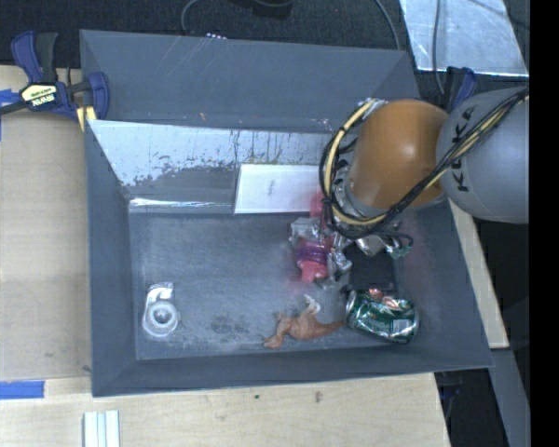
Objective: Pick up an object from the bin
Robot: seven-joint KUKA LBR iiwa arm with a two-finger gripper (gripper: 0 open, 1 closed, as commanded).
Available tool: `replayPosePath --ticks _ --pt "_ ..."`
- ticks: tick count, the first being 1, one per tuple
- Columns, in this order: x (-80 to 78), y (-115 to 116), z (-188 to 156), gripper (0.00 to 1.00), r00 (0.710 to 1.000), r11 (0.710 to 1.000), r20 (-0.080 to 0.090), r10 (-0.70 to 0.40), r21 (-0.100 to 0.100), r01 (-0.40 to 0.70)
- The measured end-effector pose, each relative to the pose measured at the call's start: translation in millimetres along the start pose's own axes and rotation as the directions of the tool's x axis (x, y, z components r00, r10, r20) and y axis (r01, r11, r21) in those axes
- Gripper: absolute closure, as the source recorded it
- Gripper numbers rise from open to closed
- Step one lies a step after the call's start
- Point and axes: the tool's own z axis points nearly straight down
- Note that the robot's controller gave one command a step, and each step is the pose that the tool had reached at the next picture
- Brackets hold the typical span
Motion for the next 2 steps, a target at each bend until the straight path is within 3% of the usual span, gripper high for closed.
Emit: replayPosePath --ticks 1,2 --pt "0.0 0.0 0.0 1.0 1.0 1.0 0.0 0.0 0.0 0.0" --pt "-4.3 1.7 -36.3 1.0 1.0 1.0 -0.002 0.003 -0.002 -0.003"
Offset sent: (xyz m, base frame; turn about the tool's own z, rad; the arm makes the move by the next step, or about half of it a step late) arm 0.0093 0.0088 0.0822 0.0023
